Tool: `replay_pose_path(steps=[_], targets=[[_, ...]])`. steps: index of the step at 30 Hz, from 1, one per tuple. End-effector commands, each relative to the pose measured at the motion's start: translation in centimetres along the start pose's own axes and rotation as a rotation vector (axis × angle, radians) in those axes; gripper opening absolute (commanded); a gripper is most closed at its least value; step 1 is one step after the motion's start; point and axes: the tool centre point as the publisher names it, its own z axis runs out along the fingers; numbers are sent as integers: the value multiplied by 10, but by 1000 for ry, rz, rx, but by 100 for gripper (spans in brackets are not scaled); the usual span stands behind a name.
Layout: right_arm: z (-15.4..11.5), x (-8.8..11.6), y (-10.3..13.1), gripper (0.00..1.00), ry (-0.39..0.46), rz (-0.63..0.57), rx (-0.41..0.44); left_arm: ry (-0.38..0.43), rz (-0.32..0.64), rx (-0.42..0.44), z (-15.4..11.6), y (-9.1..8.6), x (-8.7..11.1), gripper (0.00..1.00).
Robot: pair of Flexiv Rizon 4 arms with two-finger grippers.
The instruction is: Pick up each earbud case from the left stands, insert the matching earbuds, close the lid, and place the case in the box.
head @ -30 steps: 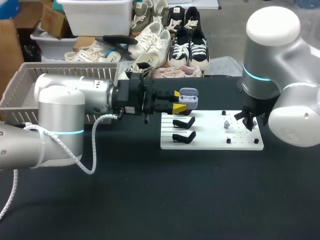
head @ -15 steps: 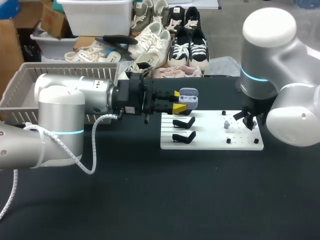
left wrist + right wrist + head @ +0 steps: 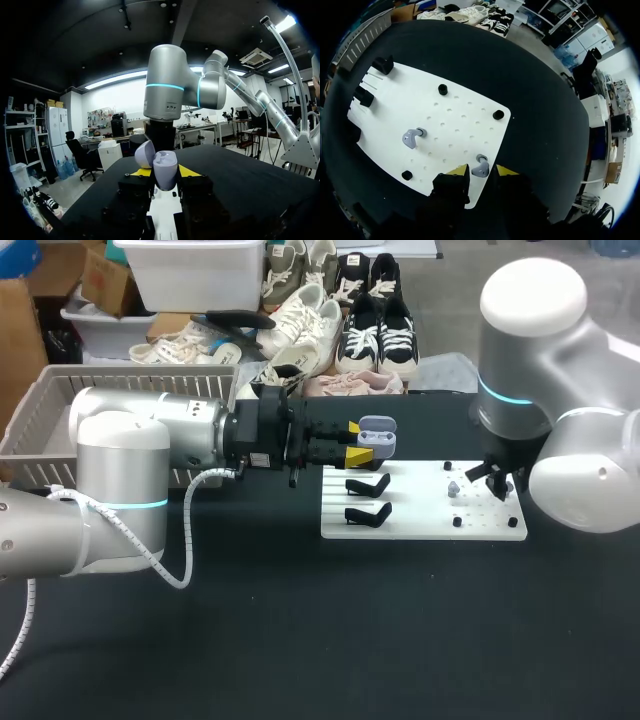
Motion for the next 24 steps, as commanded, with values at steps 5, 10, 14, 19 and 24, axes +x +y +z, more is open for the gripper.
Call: replay_pose_path(steps=[5,10,14,19,24], targets=[[2,-2,1,15,4,-1,3,-1,1,-2,0,0,0,0],[3,-2,1,0,10,-1,0,-1,1,-2,0,0,0,0],[3,-1,1,0,14,0,-2,-1,1,-2,0,0,0,0],[1,2,0,0,11,16,-11,-1,1,-2,0,0,0,0],[-10,4,-2,0,-3,25,-11,-1,1,-2,0,0,0,0]])
